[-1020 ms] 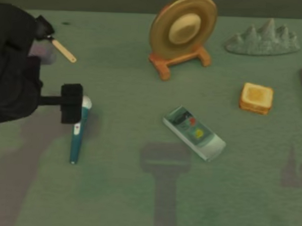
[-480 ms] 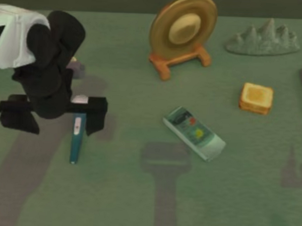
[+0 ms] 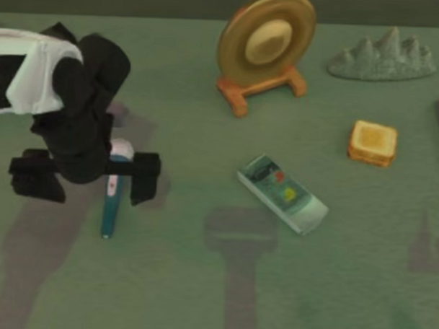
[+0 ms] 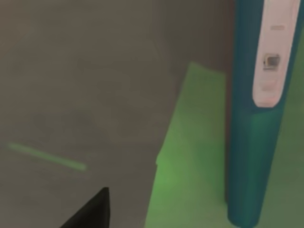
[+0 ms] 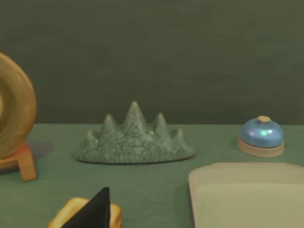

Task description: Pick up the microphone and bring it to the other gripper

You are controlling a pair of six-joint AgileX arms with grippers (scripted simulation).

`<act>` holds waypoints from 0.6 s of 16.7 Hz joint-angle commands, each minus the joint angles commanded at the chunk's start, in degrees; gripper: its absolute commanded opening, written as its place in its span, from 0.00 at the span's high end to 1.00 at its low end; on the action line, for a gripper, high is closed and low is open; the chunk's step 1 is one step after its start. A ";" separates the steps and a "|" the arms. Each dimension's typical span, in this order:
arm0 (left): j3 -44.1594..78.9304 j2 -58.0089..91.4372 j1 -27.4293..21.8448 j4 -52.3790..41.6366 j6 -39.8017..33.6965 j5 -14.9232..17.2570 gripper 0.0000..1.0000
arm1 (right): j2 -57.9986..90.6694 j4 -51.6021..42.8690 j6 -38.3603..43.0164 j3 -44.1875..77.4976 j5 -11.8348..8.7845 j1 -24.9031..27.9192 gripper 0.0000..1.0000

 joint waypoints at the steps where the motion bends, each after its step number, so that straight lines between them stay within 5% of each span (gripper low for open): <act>1: -1.01 1.51 0.05 2.68 0.07 0.01 0.00 | 0.00 0.00 0.00 0.00 0.00 0.00 0.00; 10: -5.94 8.78 0.32 14.77 0.42 0.09 0.00 | 0.00 0.00 0.00 0.00 0.00 0.00 0.00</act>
